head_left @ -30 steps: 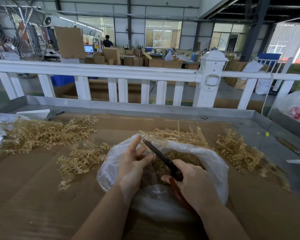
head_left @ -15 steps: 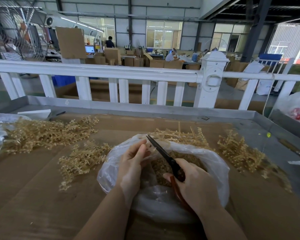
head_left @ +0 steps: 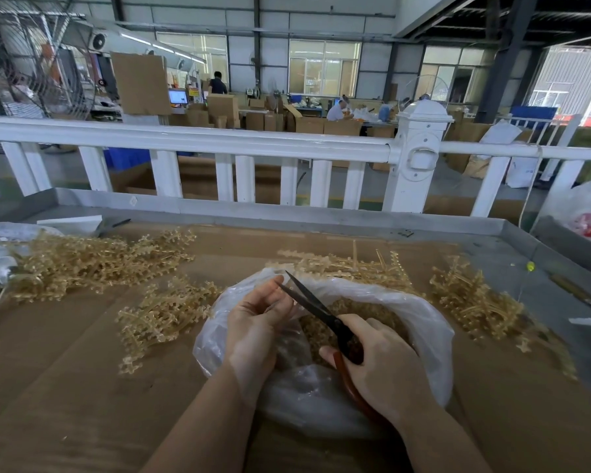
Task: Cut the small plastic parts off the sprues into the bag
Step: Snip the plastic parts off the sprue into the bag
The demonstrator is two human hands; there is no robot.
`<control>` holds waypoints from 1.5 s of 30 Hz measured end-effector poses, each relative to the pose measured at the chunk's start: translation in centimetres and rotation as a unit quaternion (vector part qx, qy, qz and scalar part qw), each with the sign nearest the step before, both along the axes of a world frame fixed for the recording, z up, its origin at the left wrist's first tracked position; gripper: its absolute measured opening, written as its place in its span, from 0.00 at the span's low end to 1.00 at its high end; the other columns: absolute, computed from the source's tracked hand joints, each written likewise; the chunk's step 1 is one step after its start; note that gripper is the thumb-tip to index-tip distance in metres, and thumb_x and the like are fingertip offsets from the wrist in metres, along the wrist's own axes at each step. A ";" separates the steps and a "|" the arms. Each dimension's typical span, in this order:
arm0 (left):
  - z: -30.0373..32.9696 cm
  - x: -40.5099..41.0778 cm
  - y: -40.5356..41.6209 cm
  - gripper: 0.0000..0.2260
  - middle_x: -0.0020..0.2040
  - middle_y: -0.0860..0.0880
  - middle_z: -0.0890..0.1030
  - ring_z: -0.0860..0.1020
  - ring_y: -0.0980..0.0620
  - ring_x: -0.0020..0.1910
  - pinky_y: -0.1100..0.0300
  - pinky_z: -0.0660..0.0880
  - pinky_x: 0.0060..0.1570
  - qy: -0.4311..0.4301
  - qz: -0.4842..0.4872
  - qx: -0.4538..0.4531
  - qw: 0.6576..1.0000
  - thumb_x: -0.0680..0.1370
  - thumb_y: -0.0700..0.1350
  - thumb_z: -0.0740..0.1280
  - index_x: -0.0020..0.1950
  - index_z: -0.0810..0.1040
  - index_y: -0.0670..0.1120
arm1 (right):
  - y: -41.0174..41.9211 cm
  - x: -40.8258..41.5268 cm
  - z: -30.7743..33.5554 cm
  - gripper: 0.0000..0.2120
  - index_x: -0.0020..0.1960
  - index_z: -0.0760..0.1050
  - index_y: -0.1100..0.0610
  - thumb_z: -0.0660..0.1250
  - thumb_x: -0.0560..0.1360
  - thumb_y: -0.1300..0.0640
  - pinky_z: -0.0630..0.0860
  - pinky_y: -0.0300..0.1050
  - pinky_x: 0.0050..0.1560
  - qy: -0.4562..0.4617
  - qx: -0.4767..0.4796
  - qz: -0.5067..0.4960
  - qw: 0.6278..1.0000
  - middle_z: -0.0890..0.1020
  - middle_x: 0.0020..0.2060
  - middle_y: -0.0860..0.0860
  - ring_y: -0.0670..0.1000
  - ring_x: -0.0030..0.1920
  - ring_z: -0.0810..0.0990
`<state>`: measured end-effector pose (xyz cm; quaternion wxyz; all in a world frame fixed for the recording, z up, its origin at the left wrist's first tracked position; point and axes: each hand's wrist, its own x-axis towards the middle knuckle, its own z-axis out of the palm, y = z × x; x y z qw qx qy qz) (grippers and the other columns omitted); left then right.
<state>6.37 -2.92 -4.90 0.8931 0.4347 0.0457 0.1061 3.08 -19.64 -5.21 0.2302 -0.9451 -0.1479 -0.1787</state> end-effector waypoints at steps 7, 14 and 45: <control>0.1 0.1 0.2 0.15 0.39 0.44 0.75 0.83 0.54 0.40 0.60 0.81 0.44 0.003 -0.004 -0.040 0.999 0.75 0.25 0.61 0.52 0.79 0.42 | 0.0 0.1 -0.2 0.23 0.62 0.71 0.42 0.61 0.71 0.34 0.68 0.33 0.47 0.007 -0.017 0.000 1.000 0.77 0.47 0.42 0.44 0.51 0.74; -0.3 0.3 0.1 0.16 0.40 0.42 0.76 0.79 0.48 0.43 0.58 0.81 0.44 0.006 0.024 0.029 0.999 0.73 0.25 0.64 0.53 0.79 0.42 | 0.0 0.0 0.1 0.22 0.60 0.73 0.43 0.63 0.71 0.35 0.68 0.33 0.44 -0.004 -0.021 0.004 1.000 0.78 0.44 0.43 0.43 0.47 0.75; 0.3 -0.1 -0.1 0.14 0.40 0.41 0.80 0.81 0.49 0.38 0.62 0.80 0.36 0.038 0.024 -0.034 0.998 0.76 0.28 0.62 0.52 0.70 0.48 | 1.5 -0.4 0.3 0.20 0.54 0.79 0.51 0.72 0.68 0.40 0.76 0.41 0.35 -0.083 -0.052 -0.029 0.995 0.80 0.36 0.47 0.48 0.37 0.79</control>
